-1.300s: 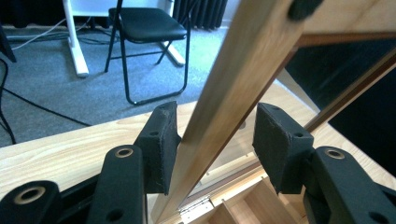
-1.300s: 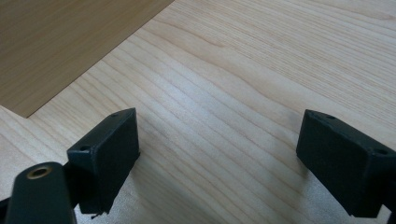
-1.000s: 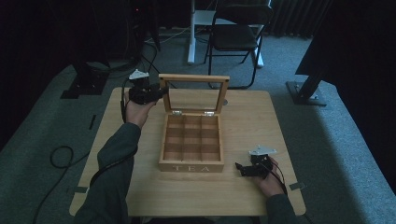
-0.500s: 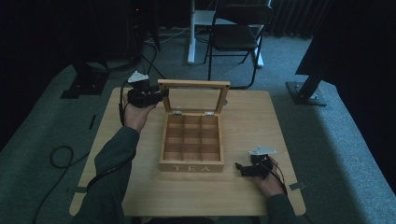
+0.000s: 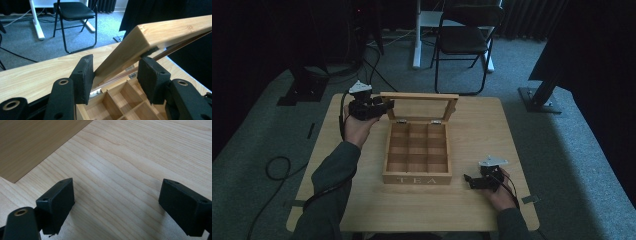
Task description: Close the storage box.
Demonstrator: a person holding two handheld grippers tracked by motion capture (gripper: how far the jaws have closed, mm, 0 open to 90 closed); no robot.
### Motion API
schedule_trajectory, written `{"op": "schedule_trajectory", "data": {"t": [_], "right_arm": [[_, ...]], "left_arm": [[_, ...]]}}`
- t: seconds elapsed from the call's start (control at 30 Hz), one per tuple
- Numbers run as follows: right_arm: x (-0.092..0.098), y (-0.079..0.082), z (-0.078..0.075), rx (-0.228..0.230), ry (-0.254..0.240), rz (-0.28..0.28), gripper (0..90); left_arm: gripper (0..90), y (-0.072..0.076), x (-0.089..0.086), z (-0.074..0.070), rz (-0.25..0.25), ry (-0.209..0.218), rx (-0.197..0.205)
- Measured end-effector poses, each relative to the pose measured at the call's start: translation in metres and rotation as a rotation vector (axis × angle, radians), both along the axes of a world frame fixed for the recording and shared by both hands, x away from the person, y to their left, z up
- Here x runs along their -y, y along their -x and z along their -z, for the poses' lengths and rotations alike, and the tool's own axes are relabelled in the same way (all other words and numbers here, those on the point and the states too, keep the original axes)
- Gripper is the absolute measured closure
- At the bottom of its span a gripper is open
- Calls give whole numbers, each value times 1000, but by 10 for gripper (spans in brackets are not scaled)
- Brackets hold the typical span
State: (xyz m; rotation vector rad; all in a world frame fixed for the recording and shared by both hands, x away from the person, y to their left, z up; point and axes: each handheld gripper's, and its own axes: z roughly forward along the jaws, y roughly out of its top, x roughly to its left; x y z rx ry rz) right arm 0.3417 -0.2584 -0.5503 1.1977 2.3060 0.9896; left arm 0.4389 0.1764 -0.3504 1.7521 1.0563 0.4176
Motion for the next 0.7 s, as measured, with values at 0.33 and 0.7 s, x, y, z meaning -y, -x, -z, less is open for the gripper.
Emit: {"op": "schedule_trajectory", "data": {"t": [0.33,0.7], "right_arm": [[0,0,0,0,0,0,127],[0,0,0,0,-1,0,127]], "left_arm": [[417,11,-2,3,9,-4,2],[406,24,-3,5,23,-10,5]]}}
